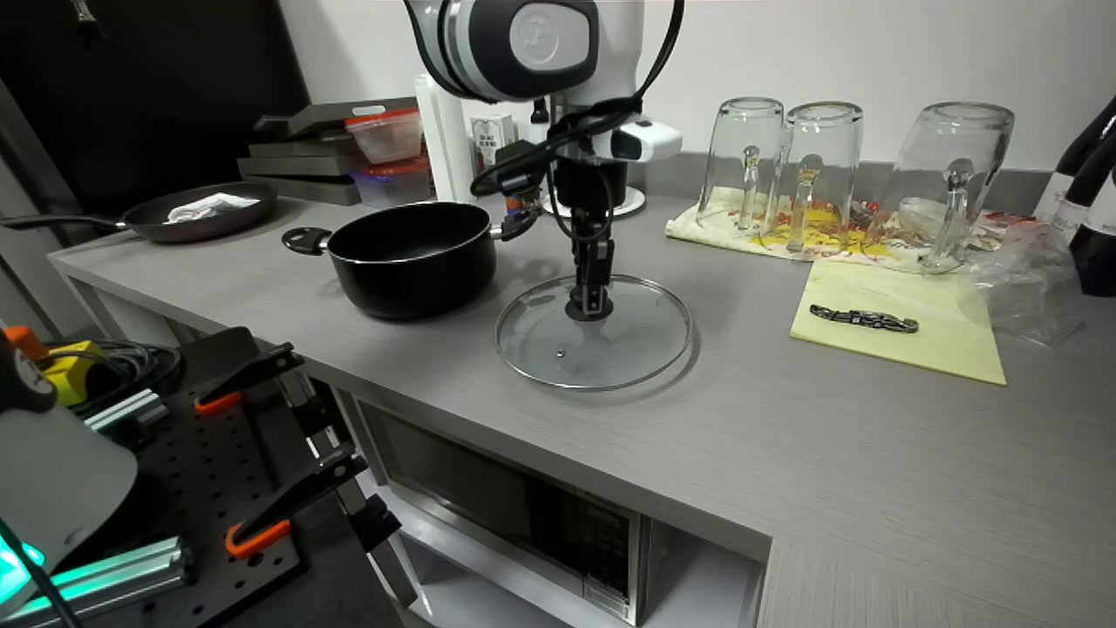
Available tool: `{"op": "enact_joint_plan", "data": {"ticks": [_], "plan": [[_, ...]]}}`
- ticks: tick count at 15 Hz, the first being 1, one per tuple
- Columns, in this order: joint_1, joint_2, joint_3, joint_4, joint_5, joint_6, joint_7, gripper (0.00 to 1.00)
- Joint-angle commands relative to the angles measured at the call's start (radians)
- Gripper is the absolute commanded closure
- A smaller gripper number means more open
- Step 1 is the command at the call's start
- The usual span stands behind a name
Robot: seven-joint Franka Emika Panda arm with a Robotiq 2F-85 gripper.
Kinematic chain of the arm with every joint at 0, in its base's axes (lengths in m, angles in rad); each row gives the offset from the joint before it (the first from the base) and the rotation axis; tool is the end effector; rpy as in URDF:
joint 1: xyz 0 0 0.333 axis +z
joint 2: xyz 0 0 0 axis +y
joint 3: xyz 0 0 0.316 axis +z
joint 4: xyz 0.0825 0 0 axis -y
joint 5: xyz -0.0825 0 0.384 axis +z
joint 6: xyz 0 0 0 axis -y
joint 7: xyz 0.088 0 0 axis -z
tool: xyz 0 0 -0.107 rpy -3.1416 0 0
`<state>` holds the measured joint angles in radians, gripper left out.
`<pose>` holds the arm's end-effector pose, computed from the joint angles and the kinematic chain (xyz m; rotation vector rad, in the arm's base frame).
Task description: Press the lid on the pot
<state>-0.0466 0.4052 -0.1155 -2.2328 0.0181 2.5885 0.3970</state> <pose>0.5335 -0.0893 0.1846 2.9757 -0.8662 -0.0650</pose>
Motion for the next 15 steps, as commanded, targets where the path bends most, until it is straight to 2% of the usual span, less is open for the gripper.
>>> {"op": "enact_joint_plan", "data": {"ticks": [1,3,7,15], "plan": [[0.006,-0.14,-0.036,-0.038,-0.018,-0.04,-0.045,0.75],[0.012,-0.205,-0.051,-0.053,-0.055,-0.04,-0.052,0.75],[0.016,-0.349,-0.031,-0.092,-0.128,-0.042,-0.098,0.75],[0.049,-0.513,0.093,-0.172,-0.19,-0.064,-0.188,0.75]]}}
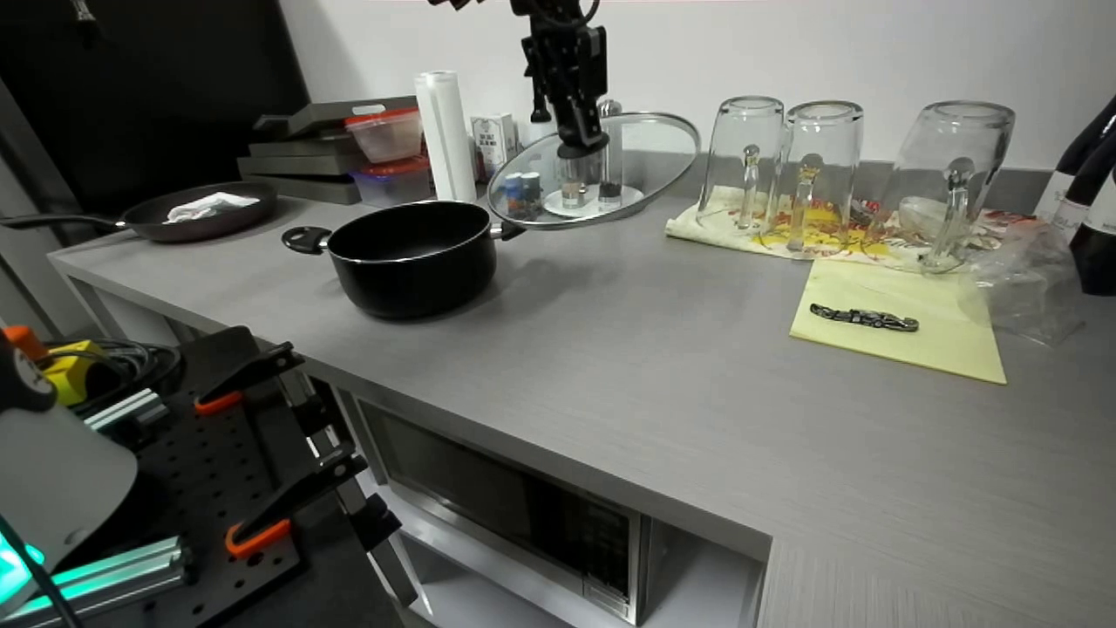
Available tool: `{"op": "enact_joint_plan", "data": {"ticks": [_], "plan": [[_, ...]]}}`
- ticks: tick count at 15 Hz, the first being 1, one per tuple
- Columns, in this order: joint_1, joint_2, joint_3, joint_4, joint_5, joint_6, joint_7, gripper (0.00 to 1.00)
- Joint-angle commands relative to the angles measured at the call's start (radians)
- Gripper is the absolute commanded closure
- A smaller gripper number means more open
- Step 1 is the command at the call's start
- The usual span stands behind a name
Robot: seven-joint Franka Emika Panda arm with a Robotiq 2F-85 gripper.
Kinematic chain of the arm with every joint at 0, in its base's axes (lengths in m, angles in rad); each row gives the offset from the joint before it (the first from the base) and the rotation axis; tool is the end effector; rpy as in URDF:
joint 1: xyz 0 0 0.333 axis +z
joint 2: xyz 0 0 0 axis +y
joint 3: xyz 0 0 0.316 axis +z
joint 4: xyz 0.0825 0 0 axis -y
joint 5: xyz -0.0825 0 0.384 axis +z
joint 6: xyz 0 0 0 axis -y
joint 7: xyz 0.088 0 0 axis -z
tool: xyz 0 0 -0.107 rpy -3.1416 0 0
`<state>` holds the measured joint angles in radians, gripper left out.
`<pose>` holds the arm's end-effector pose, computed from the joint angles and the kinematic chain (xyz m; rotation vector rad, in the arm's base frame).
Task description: Press the lid on the pot
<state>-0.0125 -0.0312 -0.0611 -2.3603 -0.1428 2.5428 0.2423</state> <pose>0.5155 -0.0363 0.3612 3.0343 -0.3147 0.3373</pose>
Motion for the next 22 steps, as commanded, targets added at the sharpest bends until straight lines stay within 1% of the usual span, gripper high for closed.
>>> {"op": "enact_joint_plan", "data": {"ticks": [1,5,12,18,22], "plan": [[0.024,-0.082,0.057,-0.052,-0.03,-0.023,-0.042,0.75],[0.054,-0.088,0.112,-0.074,-0.024,-0.035,-0.072,0.75],[0.107,-0.076,0.178,-0.098,-0.016,-0.078,-0.12,0.75],[0.154,-0.025,0.242,-0.08,-0.097,-0.136,-0.074,0.75],[0.182,0.028,0.268,-0.06,-0.166,-0.159,-0.042,0.75]]}}
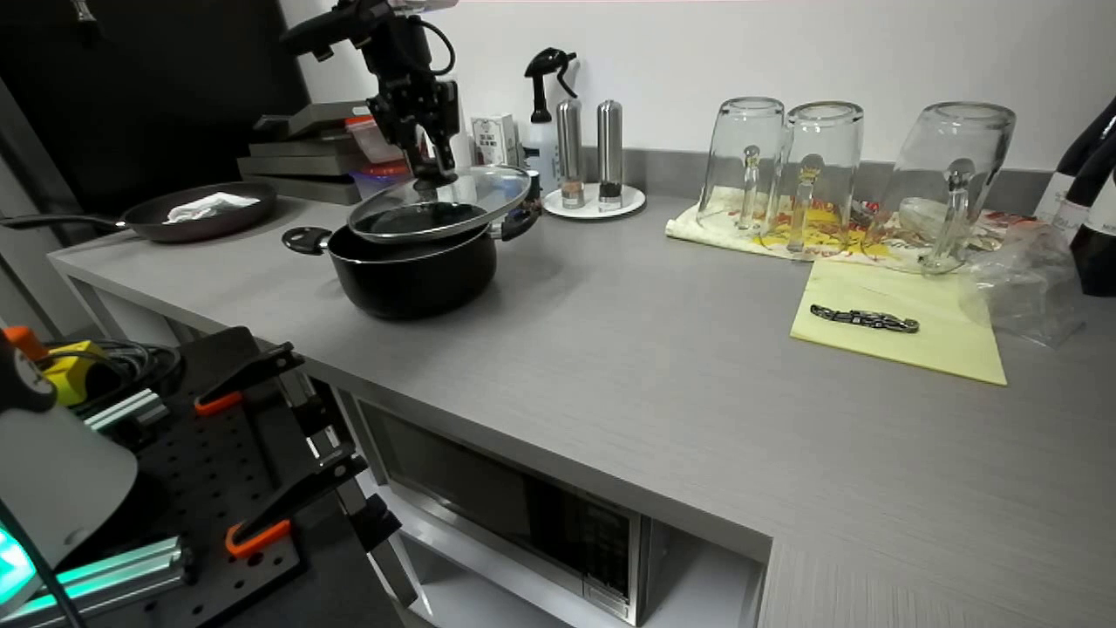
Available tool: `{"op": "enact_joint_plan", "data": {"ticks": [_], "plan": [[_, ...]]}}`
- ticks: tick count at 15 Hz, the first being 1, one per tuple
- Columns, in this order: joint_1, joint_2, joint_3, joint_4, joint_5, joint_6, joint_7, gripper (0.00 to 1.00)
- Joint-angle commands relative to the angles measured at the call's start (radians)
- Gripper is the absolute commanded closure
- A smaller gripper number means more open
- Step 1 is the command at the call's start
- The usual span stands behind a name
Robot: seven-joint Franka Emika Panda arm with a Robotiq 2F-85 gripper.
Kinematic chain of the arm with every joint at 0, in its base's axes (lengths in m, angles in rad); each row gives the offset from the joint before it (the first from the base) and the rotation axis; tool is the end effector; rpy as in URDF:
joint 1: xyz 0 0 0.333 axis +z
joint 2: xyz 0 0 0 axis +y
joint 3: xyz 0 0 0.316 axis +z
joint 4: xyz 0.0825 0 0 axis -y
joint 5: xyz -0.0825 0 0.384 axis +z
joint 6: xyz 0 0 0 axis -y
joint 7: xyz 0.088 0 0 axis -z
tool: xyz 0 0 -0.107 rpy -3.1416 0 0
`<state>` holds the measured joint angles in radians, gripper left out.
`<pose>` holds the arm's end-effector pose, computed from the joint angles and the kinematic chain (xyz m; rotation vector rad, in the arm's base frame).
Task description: Press the lid on the pot
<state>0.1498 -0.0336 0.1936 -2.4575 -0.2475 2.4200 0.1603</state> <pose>0.4470 0.1584 0.3090 2.9252 0.5468 0.0555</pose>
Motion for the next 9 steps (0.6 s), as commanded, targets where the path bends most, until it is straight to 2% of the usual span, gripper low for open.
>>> {"op": "enact_joint_plan", "data": {"ticks": [1,9], "plan": [[0.027,0.05,0.017,0.046,-0.078,-0.04,0.049,0.75],[0.092,0.144,0.019,0.105,-0.172,-0.053,0.081,0.75]]}}
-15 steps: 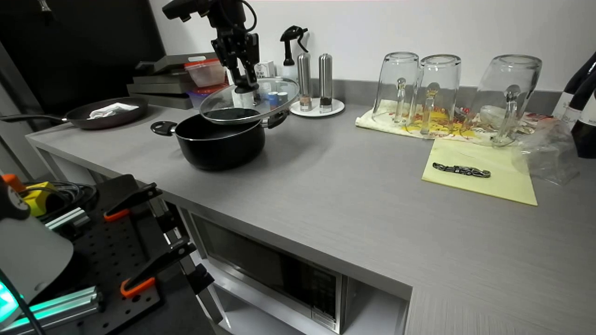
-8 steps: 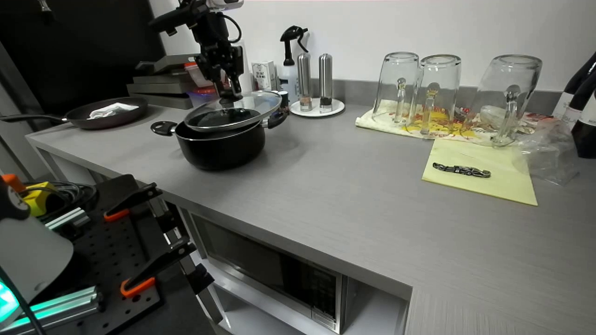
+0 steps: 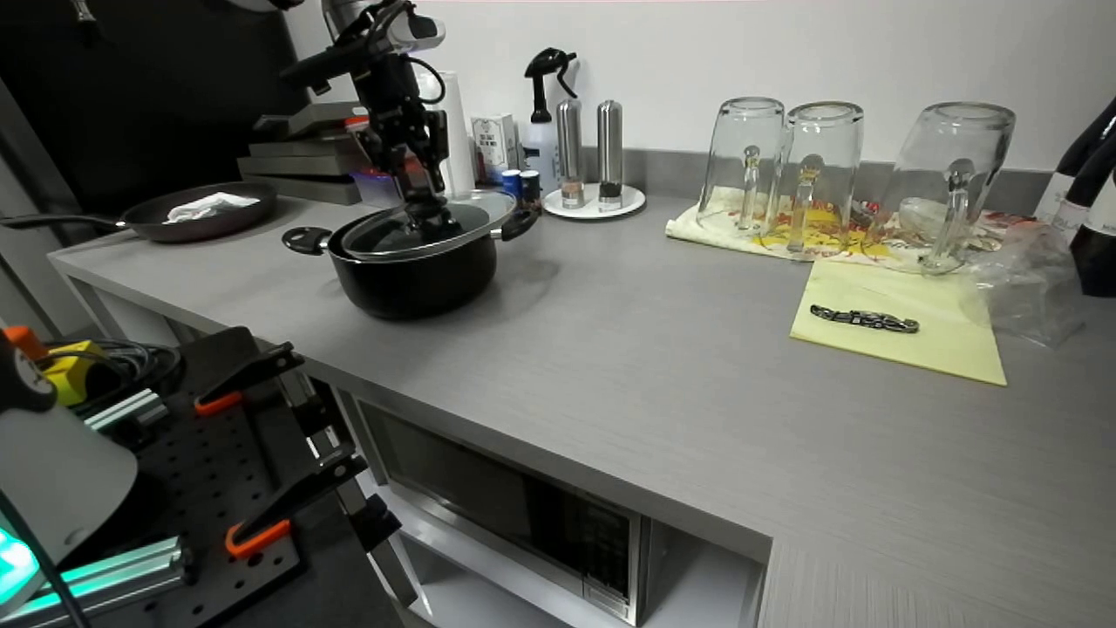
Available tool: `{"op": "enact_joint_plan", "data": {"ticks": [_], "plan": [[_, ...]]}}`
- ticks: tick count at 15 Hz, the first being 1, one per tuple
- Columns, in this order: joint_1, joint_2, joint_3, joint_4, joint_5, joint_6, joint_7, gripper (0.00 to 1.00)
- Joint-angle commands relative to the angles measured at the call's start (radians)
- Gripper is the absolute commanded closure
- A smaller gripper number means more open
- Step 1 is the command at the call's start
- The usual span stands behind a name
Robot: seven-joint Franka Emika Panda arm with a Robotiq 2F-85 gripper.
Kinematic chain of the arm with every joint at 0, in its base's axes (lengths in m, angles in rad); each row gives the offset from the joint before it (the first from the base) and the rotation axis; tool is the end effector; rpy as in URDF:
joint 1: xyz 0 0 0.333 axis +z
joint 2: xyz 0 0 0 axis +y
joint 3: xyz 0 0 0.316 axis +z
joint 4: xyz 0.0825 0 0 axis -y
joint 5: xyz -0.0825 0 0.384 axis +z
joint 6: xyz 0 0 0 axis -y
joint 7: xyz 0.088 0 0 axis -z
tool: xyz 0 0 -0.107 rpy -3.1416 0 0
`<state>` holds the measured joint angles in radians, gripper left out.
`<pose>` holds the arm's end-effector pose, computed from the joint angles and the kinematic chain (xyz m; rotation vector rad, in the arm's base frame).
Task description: Press the lid on the pot
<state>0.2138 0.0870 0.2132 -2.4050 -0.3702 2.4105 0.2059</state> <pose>0.4439 0.2004 0.2721 2.8185 0.7309 -0.0066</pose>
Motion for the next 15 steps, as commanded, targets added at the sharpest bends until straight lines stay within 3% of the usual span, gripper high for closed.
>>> {"op": "enact_joint_plan", "data": {"ticks": [1,15], "plan": [[0.035,0.032,-0.001,0.061,-0.059,-0.048,0.04,0.75],[0.097,0.054,0.008,0.096,-0.057,-0.079,0.028,0.75]]}}
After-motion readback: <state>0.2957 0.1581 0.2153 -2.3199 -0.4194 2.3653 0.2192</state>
